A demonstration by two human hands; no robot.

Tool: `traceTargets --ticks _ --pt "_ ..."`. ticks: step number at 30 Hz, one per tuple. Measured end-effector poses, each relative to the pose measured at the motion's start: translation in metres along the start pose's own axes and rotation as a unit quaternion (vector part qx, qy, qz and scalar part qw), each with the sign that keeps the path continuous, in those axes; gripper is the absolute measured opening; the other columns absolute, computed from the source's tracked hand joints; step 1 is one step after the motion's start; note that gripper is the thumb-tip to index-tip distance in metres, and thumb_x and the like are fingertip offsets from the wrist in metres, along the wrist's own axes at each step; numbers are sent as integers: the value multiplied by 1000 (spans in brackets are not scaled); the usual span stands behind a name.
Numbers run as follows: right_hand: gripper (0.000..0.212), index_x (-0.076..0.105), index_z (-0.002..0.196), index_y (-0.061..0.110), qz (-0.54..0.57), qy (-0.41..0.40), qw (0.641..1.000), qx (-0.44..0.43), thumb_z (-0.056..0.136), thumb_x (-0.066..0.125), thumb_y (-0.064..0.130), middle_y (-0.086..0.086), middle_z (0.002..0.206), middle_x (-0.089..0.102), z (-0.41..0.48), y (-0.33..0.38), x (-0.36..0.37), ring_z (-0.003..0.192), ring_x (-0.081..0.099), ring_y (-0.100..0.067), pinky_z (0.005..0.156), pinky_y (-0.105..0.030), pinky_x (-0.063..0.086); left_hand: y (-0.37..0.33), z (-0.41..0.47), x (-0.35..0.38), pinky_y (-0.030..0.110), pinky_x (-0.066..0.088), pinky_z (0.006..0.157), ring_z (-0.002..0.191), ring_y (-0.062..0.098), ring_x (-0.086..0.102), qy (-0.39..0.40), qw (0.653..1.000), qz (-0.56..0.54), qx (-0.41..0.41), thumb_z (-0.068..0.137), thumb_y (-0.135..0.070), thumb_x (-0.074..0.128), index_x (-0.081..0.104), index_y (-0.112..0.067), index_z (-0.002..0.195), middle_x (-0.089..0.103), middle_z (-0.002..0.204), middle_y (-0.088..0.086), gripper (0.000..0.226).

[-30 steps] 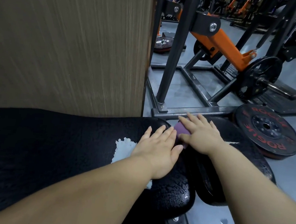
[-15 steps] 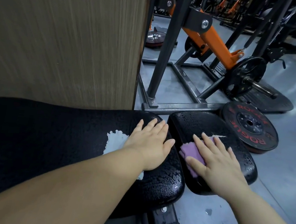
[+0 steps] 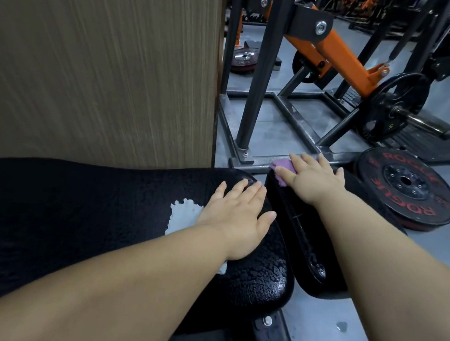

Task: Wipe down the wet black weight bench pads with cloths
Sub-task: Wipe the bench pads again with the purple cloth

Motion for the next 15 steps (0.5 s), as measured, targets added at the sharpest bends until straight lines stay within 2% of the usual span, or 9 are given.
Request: traceTargets --ticks 4,10,15 --pt "72 7 152 37 8 3 1000 -8 90 21 72 10 161 -1 -12 -3 1 148 -8 -21 117 -56 -2 0 1 1 42 -9 120 149 11 -12 3 1000 2 1 103 -49 6 -1 -21 156 -7 163 -9 61" --pt "72 2 152 39 -13 -22 999 -37 88 19 69 14 160 -4 -103 -38 8 147 -8 -15 117 -50 1 2 0 1 42 -9 121 149 11 -12 5 1000 -4 5 103 -49 6 -2 -22 156 -8 163 -9 61" --pt "69 1 150 44 -12 -13 1000 -2 89 22 68 24 157 -7 -148 -65 8 147 -10 -12 114 -56 -4 0 -2 1 43 -9 121 149 12 -12 4 1000 -3 9 102 -50 5 -3 -20 156 -8 163 -8 62"
Point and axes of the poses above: each hand's wrist, its own z-axis towards the middle knuckle, its own x-axis out of the palm, y = z × x, the point moved 8 cm from there along z, towards the middle knuckle
